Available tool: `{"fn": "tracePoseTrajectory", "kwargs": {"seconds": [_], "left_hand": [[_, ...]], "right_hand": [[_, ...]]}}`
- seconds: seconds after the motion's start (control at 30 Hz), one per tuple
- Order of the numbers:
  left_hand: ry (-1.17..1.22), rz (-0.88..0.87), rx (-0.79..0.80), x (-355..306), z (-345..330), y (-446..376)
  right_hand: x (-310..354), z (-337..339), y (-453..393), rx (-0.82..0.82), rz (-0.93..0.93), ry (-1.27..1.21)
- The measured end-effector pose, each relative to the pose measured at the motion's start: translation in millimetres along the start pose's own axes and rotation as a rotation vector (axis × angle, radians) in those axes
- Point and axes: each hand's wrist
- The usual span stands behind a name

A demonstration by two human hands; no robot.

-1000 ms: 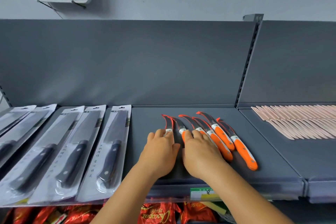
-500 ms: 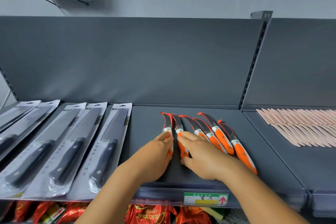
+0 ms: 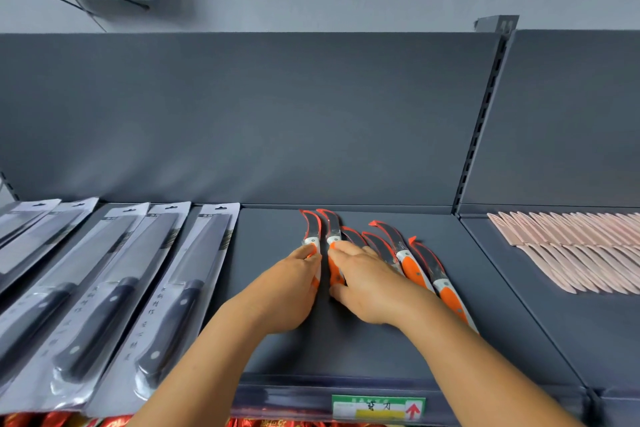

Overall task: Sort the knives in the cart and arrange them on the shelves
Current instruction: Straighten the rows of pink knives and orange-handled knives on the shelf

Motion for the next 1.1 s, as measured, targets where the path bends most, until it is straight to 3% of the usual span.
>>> {"fn": "tracePoseTrajectory", "kwargs": {"seconds": [0.2,0.37,0.57,0.77,1.1], "left_hand": [[0.036,0.029,-0.031,-2,2,-1],[-0.004,-0.052,-0.095,-32,-2,1],[-0.115,-0.171,-0.048,-70,-22,-12],[-0.184,-0.126,0.029,-73,-26,-22],[-0.165,0.012,0.142,-60,-21,-30]], "right_hand": [[-7,7,4,-0.065,0.025,-0.054],[-46,20,26,-0.197,0.028,-0.007],[-73,25,46,-0.075,0.016,0.031],[-75,23,44,-0.053,0.120,0.138],[-73,22,20,-0.034,0.044,0.216]]}}
Point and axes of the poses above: each hand's wrist, its own y-axis away from the middle knuckle, its own z-axis out of the back of the hand, x = y × z, and after that the axes turned 13 degrees about -z, right-handed
